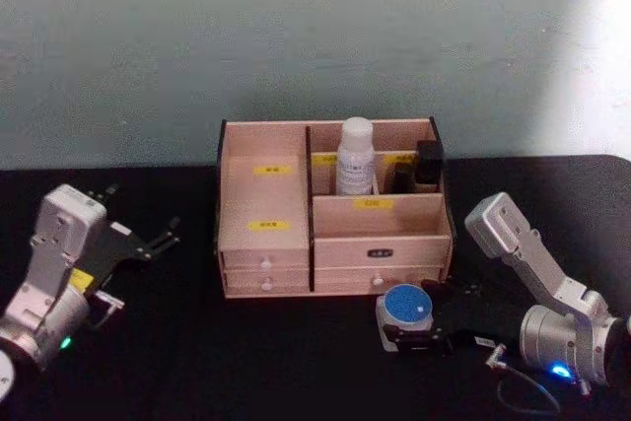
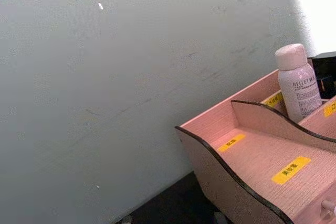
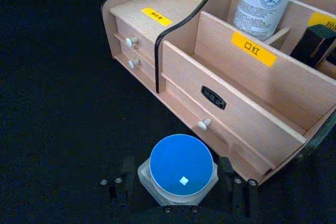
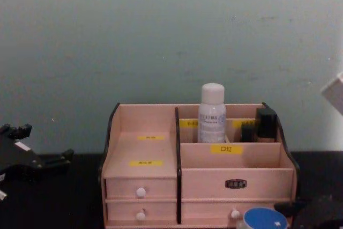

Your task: Pick up the facial cleanser and watermelon frost from the table and place them into the tiered storage box.

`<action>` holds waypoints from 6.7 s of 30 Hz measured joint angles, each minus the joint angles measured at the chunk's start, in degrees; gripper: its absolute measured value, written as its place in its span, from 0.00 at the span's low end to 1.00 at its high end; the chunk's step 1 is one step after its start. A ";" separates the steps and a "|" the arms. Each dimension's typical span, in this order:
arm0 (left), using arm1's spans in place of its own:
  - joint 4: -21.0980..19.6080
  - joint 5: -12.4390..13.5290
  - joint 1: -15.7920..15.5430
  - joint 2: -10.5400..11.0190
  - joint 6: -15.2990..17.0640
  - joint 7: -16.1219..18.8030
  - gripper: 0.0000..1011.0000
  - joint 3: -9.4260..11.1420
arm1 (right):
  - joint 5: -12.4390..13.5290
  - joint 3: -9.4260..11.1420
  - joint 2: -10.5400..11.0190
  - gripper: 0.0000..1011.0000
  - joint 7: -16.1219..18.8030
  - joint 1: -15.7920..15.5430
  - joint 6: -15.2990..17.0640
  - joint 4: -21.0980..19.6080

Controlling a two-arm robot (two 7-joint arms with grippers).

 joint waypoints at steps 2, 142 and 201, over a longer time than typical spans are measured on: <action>0.00 0.00 0.00 0.00 0.00 0.00 0.99 0.00 | -0.10 0.00 -0.08 0.99 0.00 0.02 0.02 0.06; 0.00 0.00 0.00 0.00 0.00 0.00 0.99 0.00 | -4.89 -6.44 -27.03 0.70 4.74 32.28 -12.86 41.16; 0.00 0.00 0.00 0.00 0.00 0.00 0.99 0.00 | -4.36 -3.31 -25.53 0.99 4.92 29.25 -11.66 34.88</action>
